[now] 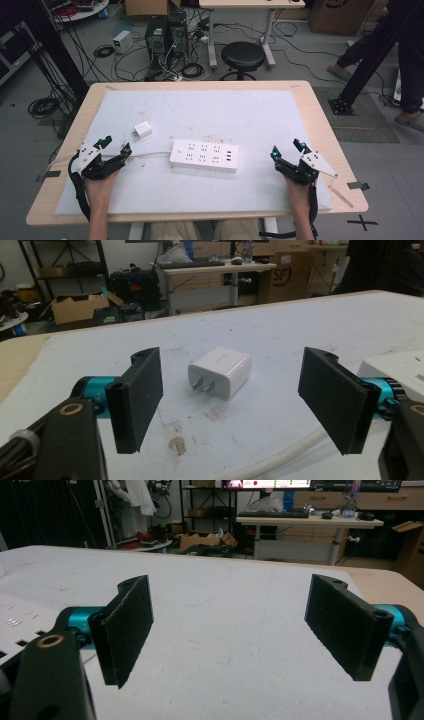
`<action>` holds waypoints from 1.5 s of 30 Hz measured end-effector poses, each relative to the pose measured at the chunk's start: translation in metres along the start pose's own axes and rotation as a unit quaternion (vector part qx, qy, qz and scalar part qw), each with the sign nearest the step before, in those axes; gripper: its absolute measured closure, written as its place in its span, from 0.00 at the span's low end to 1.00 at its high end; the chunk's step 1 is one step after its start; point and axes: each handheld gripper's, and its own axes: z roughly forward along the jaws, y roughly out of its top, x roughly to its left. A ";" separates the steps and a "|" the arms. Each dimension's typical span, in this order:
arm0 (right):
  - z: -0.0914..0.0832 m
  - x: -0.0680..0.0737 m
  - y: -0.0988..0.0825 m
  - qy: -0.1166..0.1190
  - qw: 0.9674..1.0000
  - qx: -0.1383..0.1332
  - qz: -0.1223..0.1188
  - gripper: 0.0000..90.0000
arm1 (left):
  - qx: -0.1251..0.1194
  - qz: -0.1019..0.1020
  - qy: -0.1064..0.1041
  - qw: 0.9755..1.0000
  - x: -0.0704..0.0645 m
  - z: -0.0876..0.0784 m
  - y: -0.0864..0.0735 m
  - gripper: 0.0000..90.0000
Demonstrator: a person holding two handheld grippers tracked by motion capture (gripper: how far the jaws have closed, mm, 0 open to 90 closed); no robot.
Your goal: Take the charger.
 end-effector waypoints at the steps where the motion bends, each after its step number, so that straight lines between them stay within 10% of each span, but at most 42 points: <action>1: 0.000 0.000 0.000 0.000 1.000 0.000 0.000 0.22 | 0.000 0.000 0.000 1.000 0.000 0.000 0.000 0.29; 17: 0.000 0.001 0.000 0.002 1.000 0.000 -0.003 0.22 | 0.025 0.030 -0.007 0.999 -0.005 0.006 0.002 0.27; 36: 0.001 0.003 0.000 0.008 1.000 0.004 -0.018 0.22 | 0.023 0.013 -0.004 1.000 -0.002 0.005 0.002 0.27; 45: 0.002 0.003 0.001 0.009 1.000 0.008 -0.020 0.22 | 0.052 0.046 -0.045 0.997 0.007 0.004 0.039 0.27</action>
